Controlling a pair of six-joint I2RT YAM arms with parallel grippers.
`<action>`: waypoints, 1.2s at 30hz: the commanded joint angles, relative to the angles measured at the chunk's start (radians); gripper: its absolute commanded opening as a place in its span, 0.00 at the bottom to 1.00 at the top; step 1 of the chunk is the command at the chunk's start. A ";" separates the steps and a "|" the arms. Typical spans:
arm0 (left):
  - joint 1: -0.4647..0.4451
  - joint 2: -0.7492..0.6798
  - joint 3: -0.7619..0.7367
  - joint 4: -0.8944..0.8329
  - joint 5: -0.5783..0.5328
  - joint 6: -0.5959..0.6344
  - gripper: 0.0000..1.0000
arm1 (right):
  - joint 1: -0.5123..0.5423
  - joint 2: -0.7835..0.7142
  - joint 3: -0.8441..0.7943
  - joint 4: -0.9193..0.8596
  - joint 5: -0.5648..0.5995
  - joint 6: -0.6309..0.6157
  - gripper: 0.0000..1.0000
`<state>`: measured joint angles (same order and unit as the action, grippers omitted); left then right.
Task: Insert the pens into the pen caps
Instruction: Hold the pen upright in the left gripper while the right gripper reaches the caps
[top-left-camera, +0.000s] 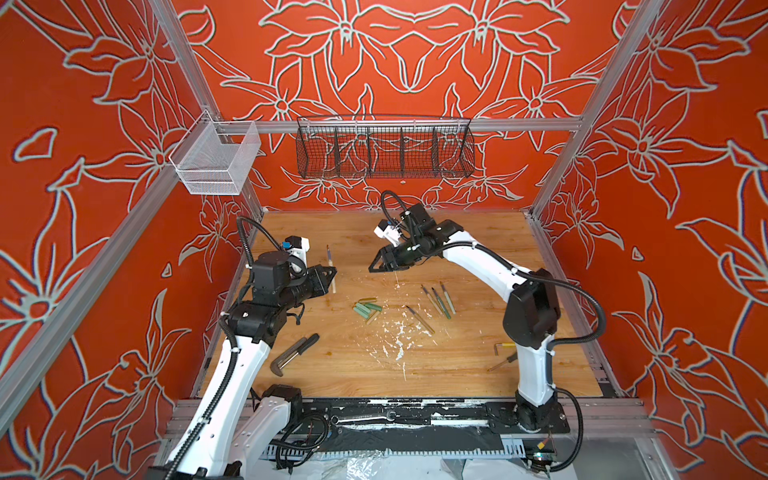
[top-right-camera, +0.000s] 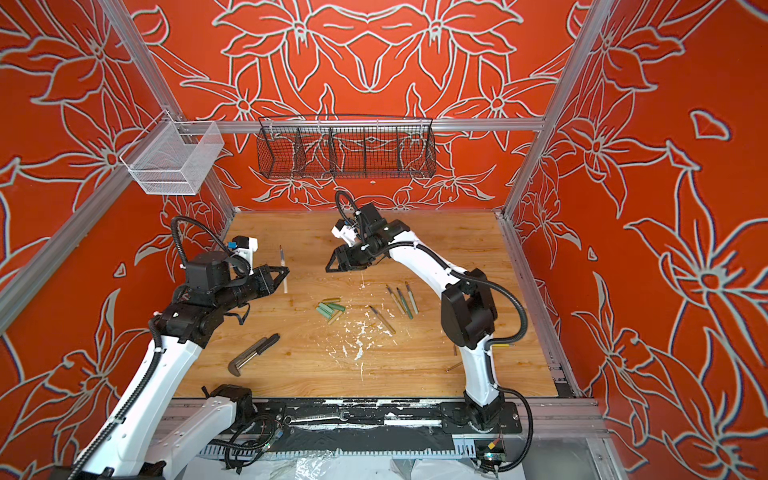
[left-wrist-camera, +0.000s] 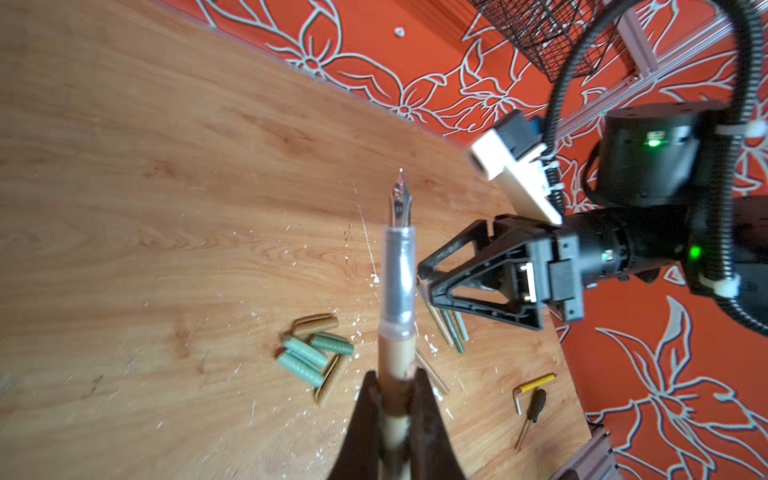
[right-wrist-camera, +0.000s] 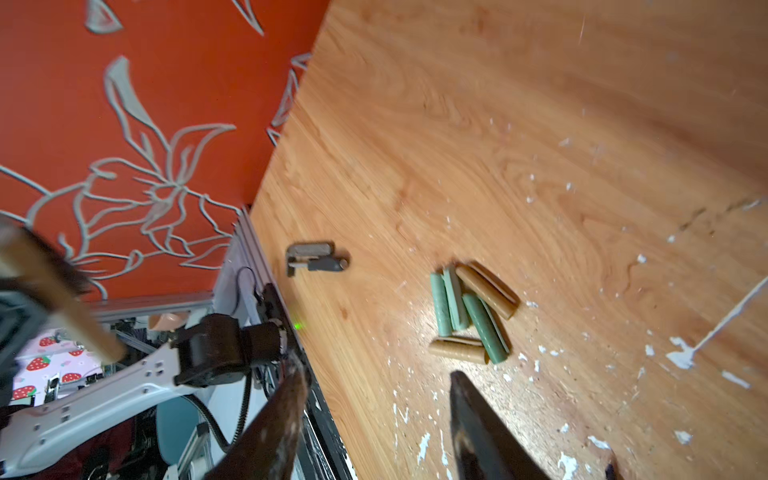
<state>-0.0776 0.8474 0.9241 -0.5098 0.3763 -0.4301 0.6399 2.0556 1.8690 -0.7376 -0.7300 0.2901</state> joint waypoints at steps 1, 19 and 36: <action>0.007 -0.058 -0.025 -0.135 -0.077 0.033 0.00 | 0.037 0.070 0.059 -0.160 0.079 -0.080 0.58; 0.009 -0.209 -0.095 -0.237 -0.108 0.094 0.00 | 0.165 0.389 0.417 -0.407 0.220 -0.126 0.26; 0.009 -0.212 -0.084 -0.251 -0.141 0.116 0.00 | 0.194 0.504 0.538 -0.476 0.219 -0.154 0.26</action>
<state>-0.0753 0.6327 0.8227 -0.7589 0.2581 -0.3332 0.8207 2.5366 2.3646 -1.1698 -0.5159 0.1658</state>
